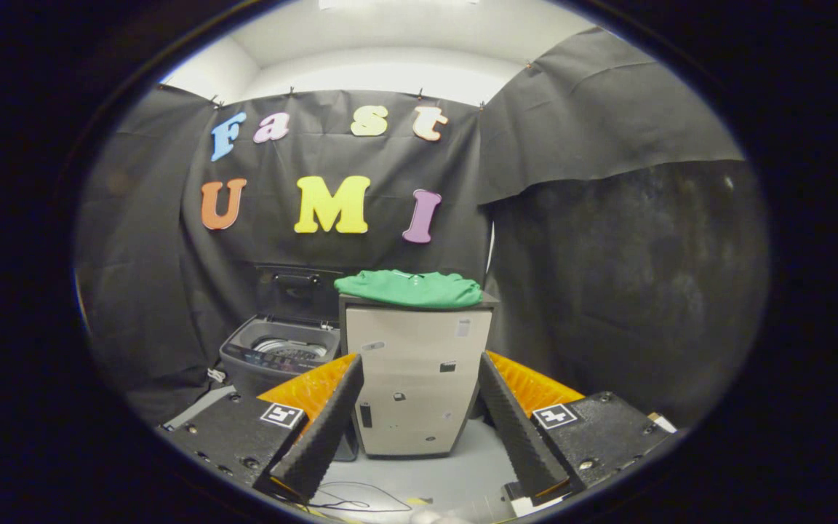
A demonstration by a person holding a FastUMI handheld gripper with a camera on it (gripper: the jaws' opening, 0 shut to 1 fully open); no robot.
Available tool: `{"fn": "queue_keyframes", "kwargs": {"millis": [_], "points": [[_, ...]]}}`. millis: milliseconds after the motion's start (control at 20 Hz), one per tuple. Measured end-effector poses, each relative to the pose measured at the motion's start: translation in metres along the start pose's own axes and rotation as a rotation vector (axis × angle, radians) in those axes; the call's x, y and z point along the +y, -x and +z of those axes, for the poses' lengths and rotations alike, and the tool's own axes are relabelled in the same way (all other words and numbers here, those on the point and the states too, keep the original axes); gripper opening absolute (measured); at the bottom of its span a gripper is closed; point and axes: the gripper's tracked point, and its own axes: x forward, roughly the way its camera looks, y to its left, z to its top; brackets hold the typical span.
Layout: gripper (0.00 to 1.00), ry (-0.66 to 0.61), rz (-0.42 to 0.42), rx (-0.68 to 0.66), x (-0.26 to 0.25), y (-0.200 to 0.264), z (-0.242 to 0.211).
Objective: Put the clothes into the washing machine and then close the washing machine lid.
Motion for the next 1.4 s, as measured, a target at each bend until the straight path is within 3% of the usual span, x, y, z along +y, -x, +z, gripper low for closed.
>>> {"fn": "queue_keyframes", "kwargs": {"millis": [350,700,1100,1400], "points": [[0.99,0.002,-0.023,0.015,0.006,-0.02,0.03],[0.99,-0.027,-0.042,0.017,0.0,-0.07,0.1],[0.99,-0.047,-0.004,0.025,-0.006,-0.187,0.183],[0.99,-0.035,0.02,0.068,-0.012,-0.292,0.211]]}}
